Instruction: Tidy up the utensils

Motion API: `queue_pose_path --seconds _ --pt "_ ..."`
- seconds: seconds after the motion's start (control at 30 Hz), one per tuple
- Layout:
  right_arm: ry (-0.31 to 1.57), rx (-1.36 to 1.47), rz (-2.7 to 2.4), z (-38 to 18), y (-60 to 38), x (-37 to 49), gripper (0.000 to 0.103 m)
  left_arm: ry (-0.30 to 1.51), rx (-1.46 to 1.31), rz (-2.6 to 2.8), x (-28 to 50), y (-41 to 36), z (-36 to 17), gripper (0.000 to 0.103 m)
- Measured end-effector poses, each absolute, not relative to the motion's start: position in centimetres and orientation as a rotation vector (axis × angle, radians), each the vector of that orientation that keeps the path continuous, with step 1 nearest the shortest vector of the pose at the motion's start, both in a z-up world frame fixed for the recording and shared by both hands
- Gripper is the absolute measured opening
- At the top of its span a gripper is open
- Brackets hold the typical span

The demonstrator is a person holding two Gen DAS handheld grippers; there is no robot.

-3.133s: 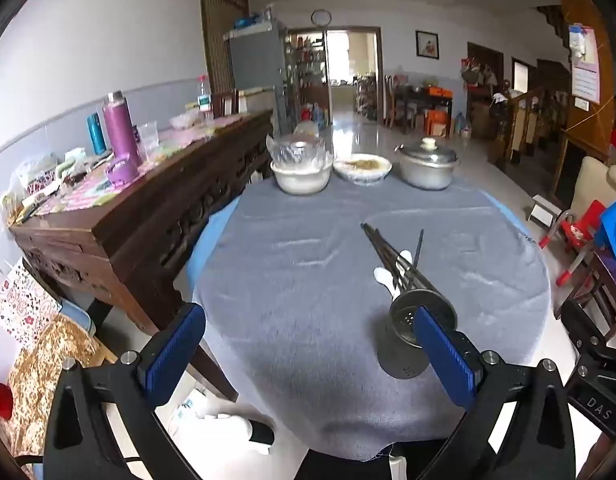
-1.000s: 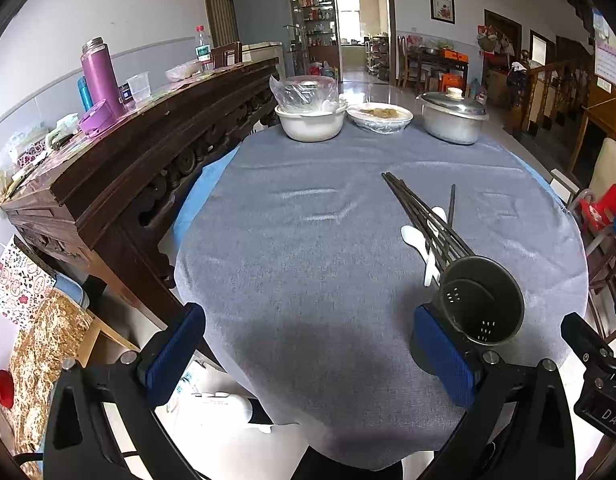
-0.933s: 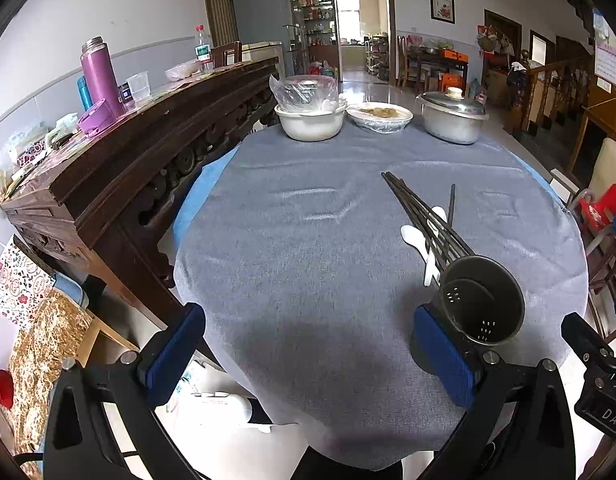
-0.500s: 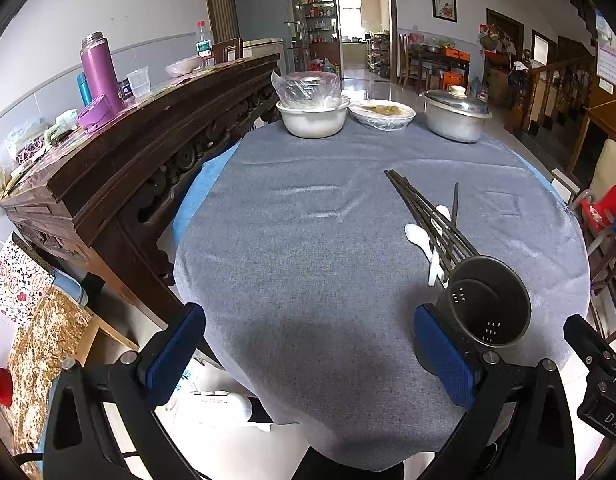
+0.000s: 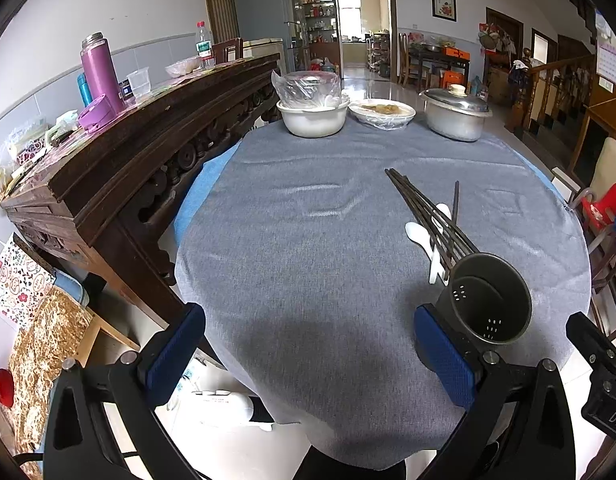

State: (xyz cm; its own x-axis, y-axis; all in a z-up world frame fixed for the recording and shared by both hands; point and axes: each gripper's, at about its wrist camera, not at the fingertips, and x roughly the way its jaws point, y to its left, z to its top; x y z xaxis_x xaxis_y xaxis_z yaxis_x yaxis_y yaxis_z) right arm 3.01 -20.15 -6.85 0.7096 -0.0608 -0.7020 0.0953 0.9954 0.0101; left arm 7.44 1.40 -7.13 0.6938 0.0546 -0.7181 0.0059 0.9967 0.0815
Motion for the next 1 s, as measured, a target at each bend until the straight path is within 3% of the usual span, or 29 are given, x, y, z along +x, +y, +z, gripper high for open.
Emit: queue_pose_path --seconds 0.27,0.47,0.63,0.73,0.9,1.0 --pt "0.79 0.089 -0.021 -5.1 -21.7 6.6 0.103 0.824 0.088 -0.013 10.1 2.2 -7.0 0.103" --pt "0.848 0.147 0.071 -4.2 -23.6 16.1 0.1 0.889 0.063 -0.07 17.3 4.1 -7.5 0.103" --pt "0.978 0.19 0.212 -7.2 -22.8 26.1 0.08 0.975 0.045 -0.089 23.1 4.7 -9.9 0.103" --pt "1.065 0.261 0.305 -10.2 -21.8 32.1 0.059 1.019 0.024 -0.103 25.8 4.7 -11.5 0.099" --pt "1.188 0.36 0.402 -15.5 -19.8 38.9 0.038 1.074 -0.019 -0.154 28.0 4.6 -13.1 0.072" --pt "1.221 0.349 0.4 -17.1 -18.9 40.5 0.032 1.096 -0.019 -0.184 29.1 4.0 -13.6 0.06"
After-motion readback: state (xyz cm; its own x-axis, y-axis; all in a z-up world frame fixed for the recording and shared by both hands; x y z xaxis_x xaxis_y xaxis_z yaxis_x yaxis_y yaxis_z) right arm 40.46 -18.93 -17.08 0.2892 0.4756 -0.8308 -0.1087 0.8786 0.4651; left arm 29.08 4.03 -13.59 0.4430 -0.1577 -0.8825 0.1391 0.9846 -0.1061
